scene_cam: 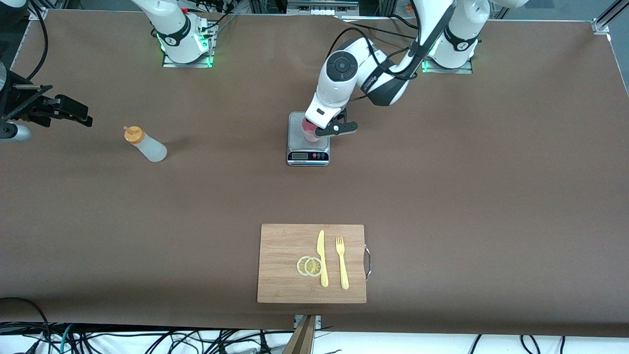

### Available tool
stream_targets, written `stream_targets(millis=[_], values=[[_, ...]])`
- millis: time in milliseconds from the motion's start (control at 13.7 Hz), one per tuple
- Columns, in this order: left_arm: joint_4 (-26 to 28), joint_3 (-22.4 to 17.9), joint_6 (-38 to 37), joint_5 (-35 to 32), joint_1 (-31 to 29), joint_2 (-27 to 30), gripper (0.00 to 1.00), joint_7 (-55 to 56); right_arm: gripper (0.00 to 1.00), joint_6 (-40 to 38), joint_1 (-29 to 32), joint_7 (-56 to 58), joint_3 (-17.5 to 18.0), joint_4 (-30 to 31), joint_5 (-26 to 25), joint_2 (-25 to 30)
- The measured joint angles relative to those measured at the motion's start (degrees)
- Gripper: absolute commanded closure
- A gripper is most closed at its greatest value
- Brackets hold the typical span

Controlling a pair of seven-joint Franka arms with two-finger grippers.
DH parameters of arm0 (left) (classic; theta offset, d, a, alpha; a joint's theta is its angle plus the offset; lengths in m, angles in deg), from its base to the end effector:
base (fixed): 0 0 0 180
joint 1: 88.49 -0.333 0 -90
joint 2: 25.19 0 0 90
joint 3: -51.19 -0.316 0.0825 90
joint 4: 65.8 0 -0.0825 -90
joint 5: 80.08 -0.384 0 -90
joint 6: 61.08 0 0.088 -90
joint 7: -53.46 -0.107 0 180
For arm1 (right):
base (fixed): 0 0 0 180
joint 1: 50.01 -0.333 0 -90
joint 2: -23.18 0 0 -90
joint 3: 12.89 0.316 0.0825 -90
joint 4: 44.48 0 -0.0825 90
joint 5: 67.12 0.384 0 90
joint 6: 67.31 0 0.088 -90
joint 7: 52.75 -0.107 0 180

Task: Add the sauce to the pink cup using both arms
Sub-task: 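Carry the pink cup with the left gripper onto the scale, then release the cup and draw the left gripper back to rest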

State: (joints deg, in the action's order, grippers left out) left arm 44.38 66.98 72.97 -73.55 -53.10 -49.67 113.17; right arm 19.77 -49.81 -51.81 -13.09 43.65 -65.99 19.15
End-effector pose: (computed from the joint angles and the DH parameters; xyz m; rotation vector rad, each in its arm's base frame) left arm 0.3969 -0.4828 0.2768 2.9963 0.3797 -0.2419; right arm 0.5695 -0.0017 0.5960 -3.1180 -0.0149 0.1380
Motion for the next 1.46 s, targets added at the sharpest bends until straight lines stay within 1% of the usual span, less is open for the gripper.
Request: stream_targets(millis=[293, 732, 805, 878, 951, 1024, 1098, 1171, 1463], values=[[-0.2, 1.8, 0.0, 0.0, 0.4, -0.4, 1.00, 2.0, 0.00, 0.0, 0.0, 0.0, 0.0, 0.0, 0.0, 0.0], [-0.3, 1.8, 2.0, 0.0, 0.6, -1.2, 1.00, 2.0, 0.00, 0.0, 0.0, 0.0, 0.0, 0.0, 0.0, 0.0], [-0.3, 1.8, 2.8, 0.0, 0.6, -1.4, 0.86, 2.0, 0.00, 0.0, 0.0, 0.0, 0.0, 0.0, 0.0, 0.0], [-0.3, 1.8, 3.3, 0.0, 0.6, -1.6, 0.68, 2.0, 0.00, -0.1, 0.0, 0.0, 0.0, 0.0, 0.0, 0.0], [-0.4, 1.8, 3.5, 0.0, 0.6, -1.6, 0.57, 2.0, 0.00, -0.2, 0.0, 0.0, 0.0, 0.0, 0.0, 0.0], [-0.4, 1.8, 3.7, 0.0, 0.6, -1.9, 0.43, 2.0, 0.00, -0.3, 0.0, 0.0, 0.0, 0.0, 0.0, 0.0], [-0.4, 1.7, 4.0, 0.0, 0.6, -2.1, 0.17, 2.0, 0.00, -0.3, 0.0, 0.0, 0.0, 0.0, 0.0, 0.0], [-0.5, 1.6, 4.2, 0.0, 0.5, -2.2, 0.00, 2.0, 0.00, -0.3, 0.0, 0.0, 0.0, 0.0, 0.0, 0.0], [-2.1, 1.6, 3.9, 0.0, 0.1, -1.2, 0.00, -0.6, 0.00, -0.4, 0.0, 0.0, -0.1, 0.0, 0.0, 0.0]])
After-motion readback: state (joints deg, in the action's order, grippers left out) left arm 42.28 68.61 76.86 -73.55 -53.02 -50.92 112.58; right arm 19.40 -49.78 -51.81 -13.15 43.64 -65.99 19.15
